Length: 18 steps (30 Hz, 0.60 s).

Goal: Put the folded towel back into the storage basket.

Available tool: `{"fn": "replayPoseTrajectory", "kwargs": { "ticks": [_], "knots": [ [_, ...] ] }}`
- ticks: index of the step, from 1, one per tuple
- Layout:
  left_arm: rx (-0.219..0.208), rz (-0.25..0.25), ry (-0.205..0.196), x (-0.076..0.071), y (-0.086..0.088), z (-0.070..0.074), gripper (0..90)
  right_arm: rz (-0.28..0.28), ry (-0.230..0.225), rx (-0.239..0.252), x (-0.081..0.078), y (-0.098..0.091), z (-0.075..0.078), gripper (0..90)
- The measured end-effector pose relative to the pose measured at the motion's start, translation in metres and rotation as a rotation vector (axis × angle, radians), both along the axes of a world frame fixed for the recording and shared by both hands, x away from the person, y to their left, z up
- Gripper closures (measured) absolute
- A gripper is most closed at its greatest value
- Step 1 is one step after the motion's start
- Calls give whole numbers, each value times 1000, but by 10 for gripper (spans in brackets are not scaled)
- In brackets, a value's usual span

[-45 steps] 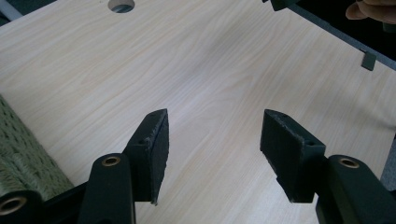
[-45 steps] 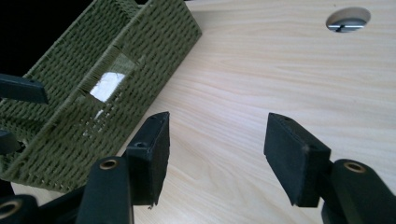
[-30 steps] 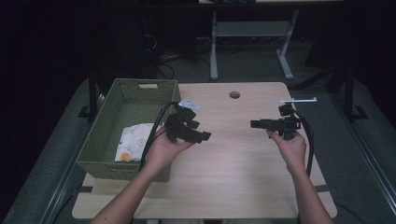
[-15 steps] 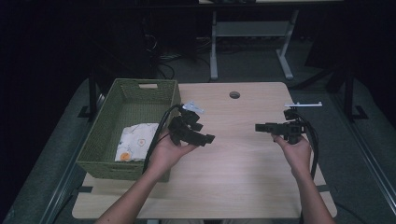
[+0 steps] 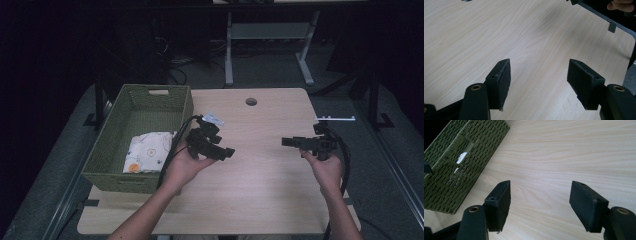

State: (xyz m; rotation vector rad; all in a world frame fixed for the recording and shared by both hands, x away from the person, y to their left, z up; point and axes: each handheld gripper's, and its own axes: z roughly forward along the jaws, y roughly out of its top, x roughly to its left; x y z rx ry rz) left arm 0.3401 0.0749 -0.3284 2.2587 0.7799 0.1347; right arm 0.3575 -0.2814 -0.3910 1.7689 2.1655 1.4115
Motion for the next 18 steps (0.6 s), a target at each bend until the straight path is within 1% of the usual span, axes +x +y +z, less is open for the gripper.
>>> {"fn": "replayPoseTrajectory", "kwargs": {
  "ticks": [5, 14, 17, 18],
  "knots": [
    [0, -4, 2, -1, -5, -3, 356, -5, 3, 2, -3, -4, -2, 331],
    [5, -16, 14, -4, -10, -8, 353, -13, 18, 1, -11, -13, -10, 328],
    [-6, -13, 16, -6, -10, -9, 352, -14, 22, 2, -14, -16, -12, 325],
    [1, -16, 17, -6, -10, -10, 351, -17, 24, 0, -17, -18, -13, 322]
  ]
}}
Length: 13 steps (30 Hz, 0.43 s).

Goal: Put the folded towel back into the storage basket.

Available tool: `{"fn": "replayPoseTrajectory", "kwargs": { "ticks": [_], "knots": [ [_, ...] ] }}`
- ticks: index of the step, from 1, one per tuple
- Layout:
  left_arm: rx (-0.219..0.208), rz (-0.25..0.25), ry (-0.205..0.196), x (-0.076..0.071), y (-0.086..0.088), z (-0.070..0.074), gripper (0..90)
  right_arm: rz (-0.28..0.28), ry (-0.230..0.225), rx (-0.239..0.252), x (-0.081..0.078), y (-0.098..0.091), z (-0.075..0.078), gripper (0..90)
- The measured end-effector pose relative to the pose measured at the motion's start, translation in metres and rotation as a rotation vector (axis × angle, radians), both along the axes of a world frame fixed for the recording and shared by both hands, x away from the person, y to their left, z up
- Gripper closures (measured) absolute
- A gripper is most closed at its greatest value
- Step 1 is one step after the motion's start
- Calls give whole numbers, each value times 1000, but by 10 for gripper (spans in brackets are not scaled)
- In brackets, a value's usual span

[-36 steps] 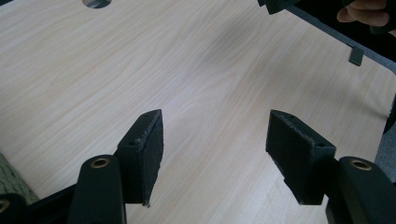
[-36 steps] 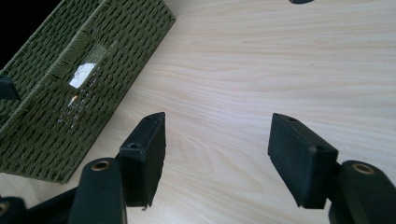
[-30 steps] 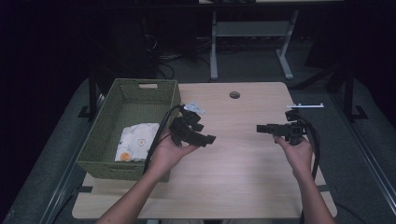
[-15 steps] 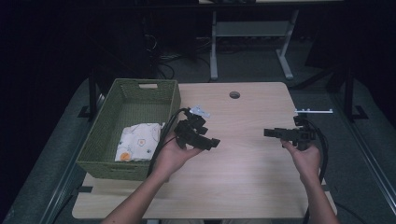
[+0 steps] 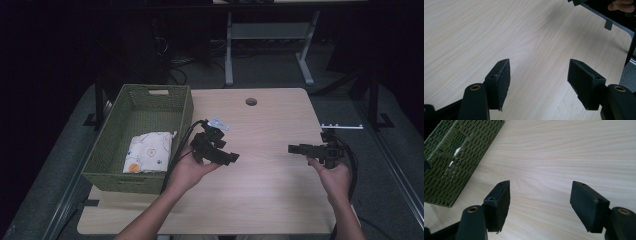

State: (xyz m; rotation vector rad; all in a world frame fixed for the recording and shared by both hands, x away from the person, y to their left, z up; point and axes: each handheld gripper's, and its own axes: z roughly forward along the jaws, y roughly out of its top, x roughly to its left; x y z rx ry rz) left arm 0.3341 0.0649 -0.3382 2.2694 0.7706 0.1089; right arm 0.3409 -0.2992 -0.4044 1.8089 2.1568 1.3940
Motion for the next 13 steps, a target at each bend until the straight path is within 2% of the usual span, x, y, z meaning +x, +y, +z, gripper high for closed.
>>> {"fn": "replayPoseTrajectory", "kwargs": {
  "ticks": [13],
  "knots": [
    [-1, -3, 12, -1, -4, -7, 343, 7, 4, -8, -5, -2, -4, 315]
  ]
}}
